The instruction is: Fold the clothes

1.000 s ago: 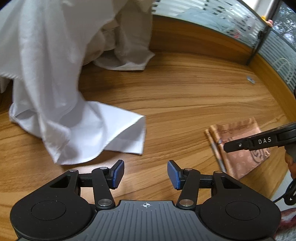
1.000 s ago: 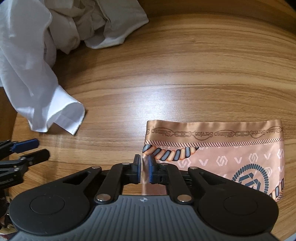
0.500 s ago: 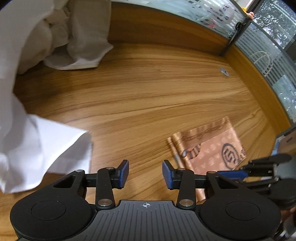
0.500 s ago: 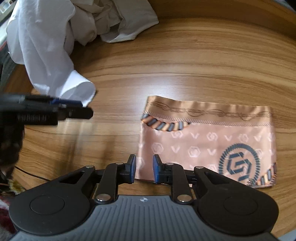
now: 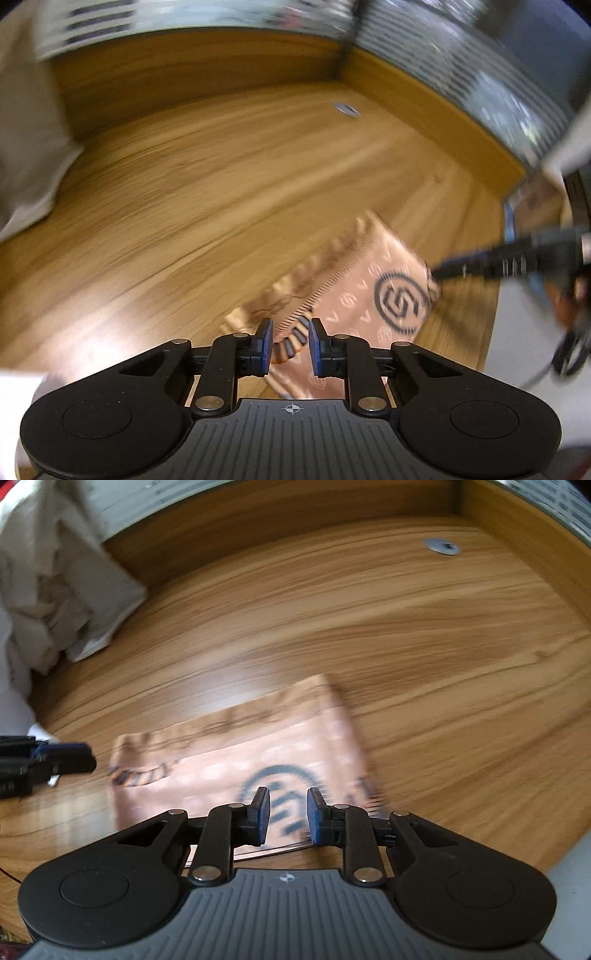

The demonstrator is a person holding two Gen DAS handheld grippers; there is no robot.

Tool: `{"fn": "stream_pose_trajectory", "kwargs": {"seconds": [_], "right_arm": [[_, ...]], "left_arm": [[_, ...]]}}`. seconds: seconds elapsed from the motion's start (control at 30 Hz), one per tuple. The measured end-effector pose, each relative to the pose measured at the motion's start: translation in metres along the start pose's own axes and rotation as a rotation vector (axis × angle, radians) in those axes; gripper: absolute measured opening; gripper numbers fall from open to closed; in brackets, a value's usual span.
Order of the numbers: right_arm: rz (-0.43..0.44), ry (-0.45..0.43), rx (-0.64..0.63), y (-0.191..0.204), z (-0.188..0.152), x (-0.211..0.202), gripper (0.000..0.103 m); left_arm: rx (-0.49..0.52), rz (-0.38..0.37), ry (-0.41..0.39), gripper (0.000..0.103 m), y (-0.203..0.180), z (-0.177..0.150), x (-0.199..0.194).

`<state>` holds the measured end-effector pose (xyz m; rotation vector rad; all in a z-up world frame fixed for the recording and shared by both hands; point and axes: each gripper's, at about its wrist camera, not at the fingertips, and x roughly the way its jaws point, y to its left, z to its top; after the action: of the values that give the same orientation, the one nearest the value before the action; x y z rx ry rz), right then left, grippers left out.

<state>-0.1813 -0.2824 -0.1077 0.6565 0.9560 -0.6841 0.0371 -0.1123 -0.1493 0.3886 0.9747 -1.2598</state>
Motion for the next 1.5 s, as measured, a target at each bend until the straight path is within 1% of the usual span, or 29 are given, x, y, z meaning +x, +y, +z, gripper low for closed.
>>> {"fn": "stream_pose_trajectory", "kwargs": {"seconds": [0.03,0.07,0.13,0.17,0.2,0.27,0.43,0.47,0.53,0.6,0.73,0.77,0.83,0.9,0.93,0.97,1.03,1.1,1.2,1.33,1.43,1.5], "right_arm": [[0.005,0.003,0.002,-0.005,0.001,0.000,0.026],[0.014,0.007,0.003,-0.011,0.002,0.001,0.028],[0.030,0.014,0.005,-0.021,0.005,0.002,0.031],[0.038,0.021,0.006,-0.025,0.006,0.003,0.031],[0.046,0.029,0.008,-0.028,0.008,0.004,0.031],[0.062,0.045,0.011,-0.034,0.010,0.006,0.032],[0.048,0.068,-0.021,-0.046,0.019,0.015,0.036],[0.049,0.070,-0.028,-0.048,0.021,0.017,0.037],[0.062,0.075,-0.040,-0.051,0.026,0.022,0.038],[0.082,0.089,-0.046,-0.054,0.031,0.029,0.039],[0.116,0.115,-0.039,-0.061,0.043,0.044,0.039],[0.129,0.119,-0.036,-0.062,0.046,0.047,0.039],[0.159,0.131,-0.027,-0.065,0.051,0.053,0.038],[0.194,0.140,-0.014,-0.068,0.055,0.059,0.037],[0.208,0.141,-0.009,-0.070,0.056,0.060,0.030],[0.216,0.145,-0.004,-0.071,0.057,0.062,0.019],[0.231,0.155,0.007,-0.073,0.058,0.066,0.008],[0.246,0.159,0.021,-0.074,0.058,0.067,0.005],[0.248,0.153,0.044,-0.071,0.058,0.059,0.004],[0.231,0.122,0.044,-0.051,0.058,0.041,0.003],[0.204,0.087,0.003,-0.024,0.053,0.029,0.003],[0.188,0.065,-0.022,-0.003,0.048,0.021,0.003]], "left_arm": [[0.039,-0.003,0.016,0.022,-0.003,-0.001,0.006],[0.078,-0.005,0.033,0.024,-0.006,-0.002,0.011],[0.147,0.008,0.067,0.035,-0.009,-0.005,0.020],[0.185,0.019,0.081,0.045,-0.011,-0.006,0.025],[0.221,0.010,0.086,0.047,-0.013,-0.007,0.026],[0.293,-0.009,0.099,0.048,-0.016,-0.008,0.028],[0.418,-0.019,0.151,0.048,-0.021,-0.009,0.036],[0.424,-0.017,0.160,0.048,-0.021,-0.009,0.038],[0.411,-0.016,0.173,0.049,-0.017,-0.010,0.040],[0.401,-0.019,0.172,0.053,-0.016,-0.011,0.040],[0.406,-0.015,0.172,0.056,-0.015,-0.014,0.039],[0.406,-0.011,0.176,0.058,-0.015,-0.014,0.039],[0.392,-0.001,0.181,0.059,-0.014,-0.012,0.038],[0.374,0.004,0.163,0.059,-0.012,-0.009,0.033],[0.365,0.006,0.155,0.059,-0.011,-0.008,0.031],[0.360,0.008,0.161,0.059,-0.009,-0.008,0.031],[0.350,0.011,0.172,0.059,-0.004,-0.007,0.031],[0.345,0.011,0.186,0.059,-0.001,-0.008,0.032],[0.333,0.017,0.163,0.059,0.002,-0.007,0.025],[0.291,0.022,0.114,0.059,0.004,-0.010,0.006],[0.263,0.024,0.071,0.060,0.002,-0.016,-0.009],[0.262,0.026,0.051,0.060,0.001,-0.022,-0.020]]}}
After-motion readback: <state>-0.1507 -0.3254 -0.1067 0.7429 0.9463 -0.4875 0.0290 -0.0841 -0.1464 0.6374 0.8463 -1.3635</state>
